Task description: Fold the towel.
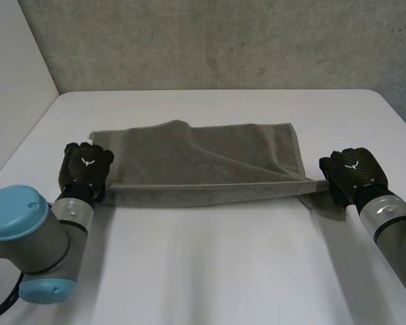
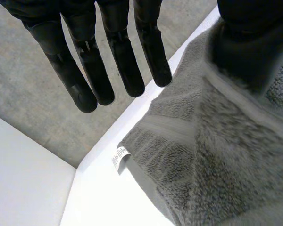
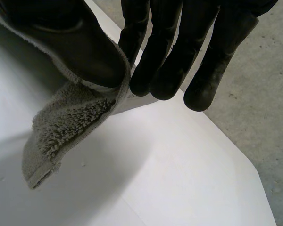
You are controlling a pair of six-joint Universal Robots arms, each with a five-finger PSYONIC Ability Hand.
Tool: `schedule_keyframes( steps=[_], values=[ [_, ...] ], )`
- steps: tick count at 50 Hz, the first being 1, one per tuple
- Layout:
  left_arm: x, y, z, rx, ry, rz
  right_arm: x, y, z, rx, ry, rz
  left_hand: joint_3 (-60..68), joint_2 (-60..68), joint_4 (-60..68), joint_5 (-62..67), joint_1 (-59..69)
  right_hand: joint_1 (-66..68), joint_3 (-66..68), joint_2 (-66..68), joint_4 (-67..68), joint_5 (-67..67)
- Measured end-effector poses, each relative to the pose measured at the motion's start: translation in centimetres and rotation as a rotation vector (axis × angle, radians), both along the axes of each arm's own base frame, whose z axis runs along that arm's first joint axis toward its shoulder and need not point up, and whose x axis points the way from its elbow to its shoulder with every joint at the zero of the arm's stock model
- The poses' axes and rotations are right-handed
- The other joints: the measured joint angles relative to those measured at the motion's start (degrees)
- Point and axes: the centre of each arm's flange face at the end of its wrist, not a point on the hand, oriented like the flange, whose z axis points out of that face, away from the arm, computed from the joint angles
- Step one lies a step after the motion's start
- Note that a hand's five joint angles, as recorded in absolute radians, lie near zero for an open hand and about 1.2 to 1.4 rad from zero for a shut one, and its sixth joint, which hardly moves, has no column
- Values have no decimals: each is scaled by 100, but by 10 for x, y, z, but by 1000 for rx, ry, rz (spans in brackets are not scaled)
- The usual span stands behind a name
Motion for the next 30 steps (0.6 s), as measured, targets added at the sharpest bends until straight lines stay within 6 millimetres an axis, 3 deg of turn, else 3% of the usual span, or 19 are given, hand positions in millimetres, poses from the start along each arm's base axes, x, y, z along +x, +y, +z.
schedule_keyframes(
  steps=[3,5,15,20,25,30],
  values=[
    [1,0,6,-11,5,0,1,0,0,2,-1,4,2050,2069,2079,2017,2082,0,0,0,0,0],
    [1,1,9,-18,8,0,1,1,0,3,-1,7,2526,2525,2507,2382,2269,0,0,0,0,0],
    [2,2,16,-17,9,-12,2,0,-1,8,0,15,2682,2572,2545,2404,2269,0,0,0,0,0],
    [1,3,30,-32,14,-36,2,-3,9,-17,0,11,2684,2575,2545,2404,2269,0,0,0,0,0],
    [9,7,70,-114,43,-44,2,-1,49,-84,-6,11,2689,2584,2545,2404,2269,0,0,0,0,0],
    [23,24,129,-232,113,-37,1,14,119,-194,-22,30,2692,2584,2545,2404,2270,-1,0,1,0,0]
  ],
)
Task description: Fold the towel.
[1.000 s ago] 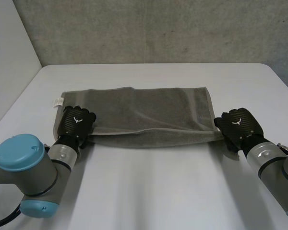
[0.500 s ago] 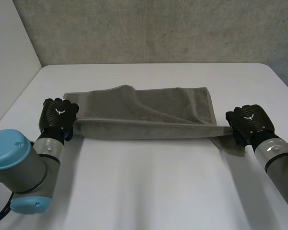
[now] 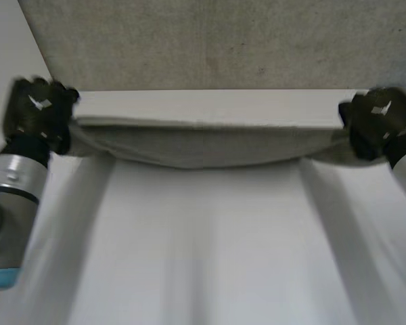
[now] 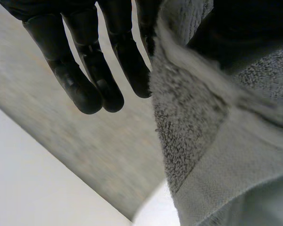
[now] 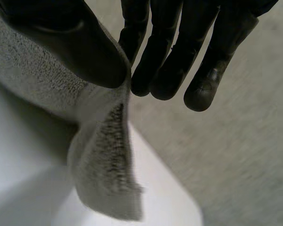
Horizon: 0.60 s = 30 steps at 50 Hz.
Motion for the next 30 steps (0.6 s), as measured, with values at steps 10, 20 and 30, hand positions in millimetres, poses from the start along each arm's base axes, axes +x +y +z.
schedule_keyframes(
  steps=[10,20,30],
  values=[
    [11,38,39,-18,65,-41,-5,34,73,-74,54,59,3,0,0,1,0,0,0,0,0,1],
    [8,45,-3,132,17,-96,-5,34,43,21,233,110,5,0,0,2,0,0,0,0,0,0],
    [5,21,-57,285,-49,-102,1,0,-12,170,268,137,7,1,0,2,1,0,0,1,0,0]
  ],
)
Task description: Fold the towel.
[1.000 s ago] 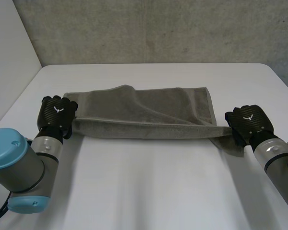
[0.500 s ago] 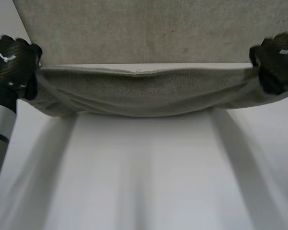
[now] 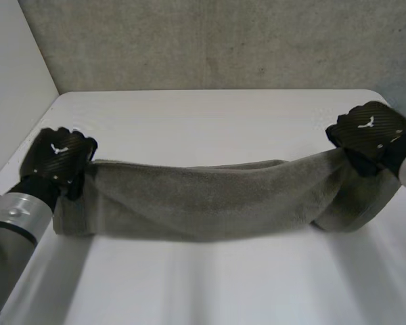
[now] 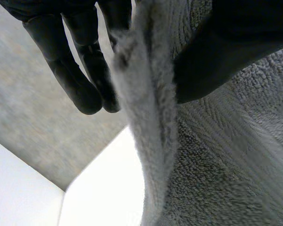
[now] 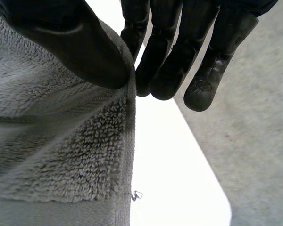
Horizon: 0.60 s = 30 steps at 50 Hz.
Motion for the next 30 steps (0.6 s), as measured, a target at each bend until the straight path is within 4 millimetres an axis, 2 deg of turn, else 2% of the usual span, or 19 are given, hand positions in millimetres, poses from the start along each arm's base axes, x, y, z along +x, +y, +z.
schedule_keyframes(
  steps=[6,12,20,24,28,29,30],
  values=[
    [-5,-27,-28,34,-77,-3,9,-32,-28,11,9,-12,1,0,0,0,0,0,0,0,0,0],
    [-11,-58,-53,42,-157,-8,29,-65,-58,9,33,-12,4,0,0,0,0,0,0,0,0,0],
    [-20,-100,-73,25,-190,-6,53,-93,-99,15,82,27,9,0,0,0,0,0,0,0,0,0],
    [-23,-112,-79,17,-188,-7,61,-102,-115,-1,108,49,10,0,0,0,0,0,0,0,0,0],
    [-25,-123,-84,7,-181,-8,68,-112,-125,-52,123,54,-246,-189,-201,-154,-162,-1002,-933,-1010,-987,-1119],
    [-26,-125,-84,4,-179,-8,69,-114,-125,-64,124,52,-627,-530,-569,-423,-370,-1173,-1145,-1213,-1192,-1333],
    [-27,-127,-85,-2,-176,-6,70,-117,-126,-92,121,45,-1502,-1350,-1430,-1084,-1105,-1919,-1794,-1933,-1839,-2018]
  ],
)
